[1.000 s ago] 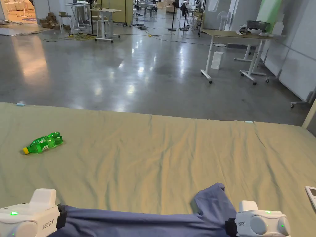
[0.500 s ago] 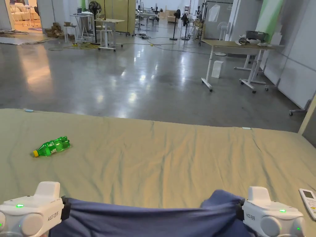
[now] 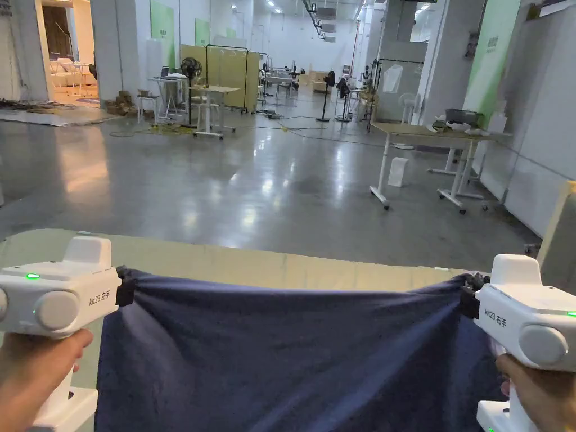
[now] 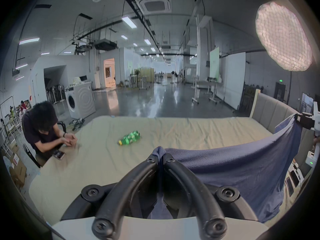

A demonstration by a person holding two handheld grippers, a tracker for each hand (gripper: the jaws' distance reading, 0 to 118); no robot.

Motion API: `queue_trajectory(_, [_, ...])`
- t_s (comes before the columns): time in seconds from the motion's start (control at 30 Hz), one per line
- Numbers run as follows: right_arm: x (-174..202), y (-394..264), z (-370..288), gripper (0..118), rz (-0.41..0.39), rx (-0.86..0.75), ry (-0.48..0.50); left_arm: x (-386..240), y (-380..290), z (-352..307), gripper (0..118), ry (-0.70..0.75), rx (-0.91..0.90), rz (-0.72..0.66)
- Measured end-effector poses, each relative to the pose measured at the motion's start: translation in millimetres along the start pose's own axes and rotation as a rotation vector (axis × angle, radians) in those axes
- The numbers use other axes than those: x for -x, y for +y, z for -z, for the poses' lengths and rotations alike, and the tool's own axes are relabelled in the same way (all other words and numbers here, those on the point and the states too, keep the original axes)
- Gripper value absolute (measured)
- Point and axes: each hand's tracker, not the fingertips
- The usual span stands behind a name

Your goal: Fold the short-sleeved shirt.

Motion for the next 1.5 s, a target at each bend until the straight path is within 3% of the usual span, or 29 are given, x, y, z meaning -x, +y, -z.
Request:
queue_trajectory(0.13, [-3,37,-20,3,-0.022,-0.101,-0.017,1,37,-21,5,-0.004,-0.053,0.0])
queue_trajectory(0.33, [-10,78,-11,3,0.023,-0.138,-0.03,1,82,-24,5,0.026,-0.118,0.007])
queue_trajectory(0.43, [-7,99,-5,3,-0.006,-0.167,-0.042,-2,101,-14,5,0.04,-0.124,0.013])
queue_trajectory(0.53, [-11,111,20,3,0.04,-0.161,-0.048,-5,119,0,5,0.058,-0.121,0.015])
queue_trajectory(0.6, [-9,122,30,3,-0.02,-0.212,-0.082,-10,131,8,5,0.067,-0.125,0.012])
queue_trajectory(0.87, [-18,165,71,3,0.002,-0.225,-0.089,-20,182,39,5,0.086,-0.187,0.028])
queue_trajectory(0.97, [-15,184,87,3,-0.032,-0.251,-0.11,-19,199,51,5,0.084,-0.205,0.034])
queue_trajectory(1.2, [-13,197,105,3,-0.024,-0.23,-0.097,-14,222,73,5,0.119,-0.235,0.038])
queue_trajectory(1.33, [7,226,107,3,-0.097,-0.324,-0.117,-11,224,73,5,0.128,-0.264,0.05])
queue_trajectory(1.5, [3,205,123,3,-0.097,-0.278,-0.092,-3,206,73,5,0.119,-0.252,0.035])
